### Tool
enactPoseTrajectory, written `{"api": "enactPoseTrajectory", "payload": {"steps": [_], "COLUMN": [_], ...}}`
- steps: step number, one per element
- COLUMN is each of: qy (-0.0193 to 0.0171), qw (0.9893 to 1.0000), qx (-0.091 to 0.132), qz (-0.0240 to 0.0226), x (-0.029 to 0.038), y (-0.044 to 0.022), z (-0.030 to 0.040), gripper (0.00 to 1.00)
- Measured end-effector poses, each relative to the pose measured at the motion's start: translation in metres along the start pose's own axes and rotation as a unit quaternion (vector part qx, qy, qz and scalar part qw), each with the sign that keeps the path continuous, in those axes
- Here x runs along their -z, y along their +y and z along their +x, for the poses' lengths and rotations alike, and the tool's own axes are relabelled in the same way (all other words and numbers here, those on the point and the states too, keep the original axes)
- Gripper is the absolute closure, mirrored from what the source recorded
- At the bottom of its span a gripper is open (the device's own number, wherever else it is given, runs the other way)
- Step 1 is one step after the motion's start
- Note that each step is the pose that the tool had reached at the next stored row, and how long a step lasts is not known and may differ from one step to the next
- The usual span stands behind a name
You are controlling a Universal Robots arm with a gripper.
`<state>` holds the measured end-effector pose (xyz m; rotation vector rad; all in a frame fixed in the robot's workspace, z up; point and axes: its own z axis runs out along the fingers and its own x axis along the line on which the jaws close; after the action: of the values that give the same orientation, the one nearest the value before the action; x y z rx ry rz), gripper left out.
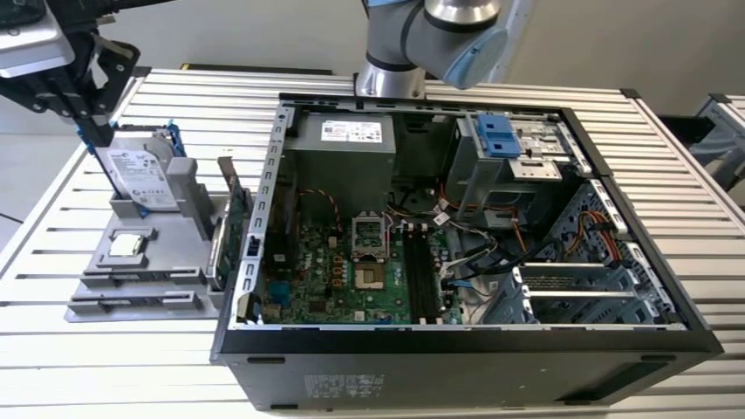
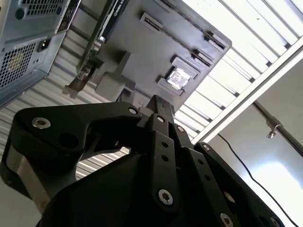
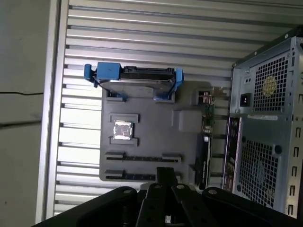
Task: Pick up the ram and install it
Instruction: 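Reach for the ram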
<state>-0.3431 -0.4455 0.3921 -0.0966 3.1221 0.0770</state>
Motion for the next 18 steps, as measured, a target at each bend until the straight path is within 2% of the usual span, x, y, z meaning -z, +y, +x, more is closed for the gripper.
{"api": "enactPoseTrajectory", "payload": {"steps": [18], "qy": [0.0000], "qw": [1.0000], "qx": [0.000], "qz": [0.0000], "x": [0.0016], "y": [-0.0299], "z": [0.0075], "gripper": [1.00]}}
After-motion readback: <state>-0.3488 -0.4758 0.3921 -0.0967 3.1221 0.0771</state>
